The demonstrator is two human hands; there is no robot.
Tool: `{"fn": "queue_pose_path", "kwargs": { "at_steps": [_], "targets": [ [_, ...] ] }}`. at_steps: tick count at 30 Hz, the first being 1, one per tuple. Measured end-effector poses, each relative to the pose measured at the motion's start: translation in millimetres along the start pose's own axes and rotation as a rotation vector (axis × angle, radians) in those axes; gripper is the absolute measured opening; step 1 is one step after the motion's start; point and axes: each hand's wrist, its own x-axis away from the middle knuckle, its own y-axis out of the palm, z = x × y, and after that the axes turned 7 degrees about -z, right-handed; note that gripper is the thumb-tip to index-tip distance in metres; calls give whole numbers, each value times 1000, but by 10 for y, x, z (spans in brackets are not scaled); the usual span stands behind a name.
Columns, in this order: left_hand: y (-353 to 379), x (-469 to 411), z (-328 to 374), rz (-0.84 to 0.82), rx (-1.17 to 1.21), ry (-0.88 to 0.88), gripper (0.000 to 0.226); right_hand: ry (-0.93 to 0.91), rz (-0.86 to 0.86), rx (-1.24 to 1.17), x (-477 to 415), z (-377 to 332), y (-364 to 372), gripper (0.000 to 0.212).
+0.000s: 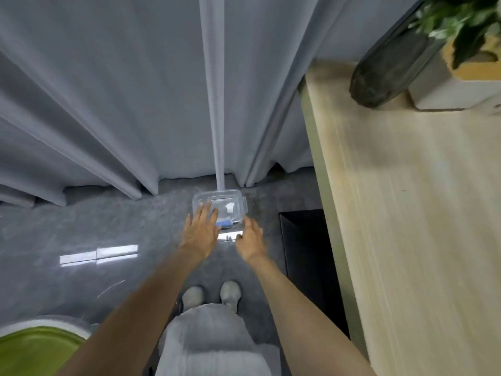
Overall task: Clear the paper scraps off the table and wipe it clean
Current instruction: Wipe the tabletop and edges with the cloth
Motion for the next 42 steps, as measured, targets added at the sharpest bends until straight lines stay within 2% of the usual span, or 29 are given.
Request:
{"fn": "queue_pose_path", "kwargs": {
  "at_steps": [6,10,13,16,20,25,29,34,36,39,42],
  "targets": [
    [947,-1121,-342,-24,1,-17,53,103,-27,-114,-1152,516,751,61],
    [1585,-1785,-520,4,50,-35,41,118,-42,-161,-1887,869,1227,60],
    [2009,-2177,-593,-41,169,-106,32,150,-42,-197,-2382,1109,1525,47],
    [2394,-2528,-651,-65,420,-218,32,193,-45,-236,-2835,1319,1781,34],
    [2773,-2892,-718,35,854,-390,19,199,-21,-345,-3281,1418,1970,39],
    [2926,-3104,-671,194,1100,-638,30,176,35,-446,-3556,1503,2127,37],
    [2829,-3070,-609,197,1243,-684,25,182,100,-580,-3435,1417,2106,26],
    [2331,-2439,-596,124,1341,-677,34,262,149,-710,-2768,1129,1722,17],
    [1995,-2066,-630,55,1364,-653,34,273,175,-760,-2374,921,1500,14],
    [1237,-1381,-554,-64,1518,-628,19,241,179,-819,-1735,521,1099,16],
    [437,-717,-425,-225,1622,-542,22,221,188,-861,-1074,20,589,21]
  ]
}}
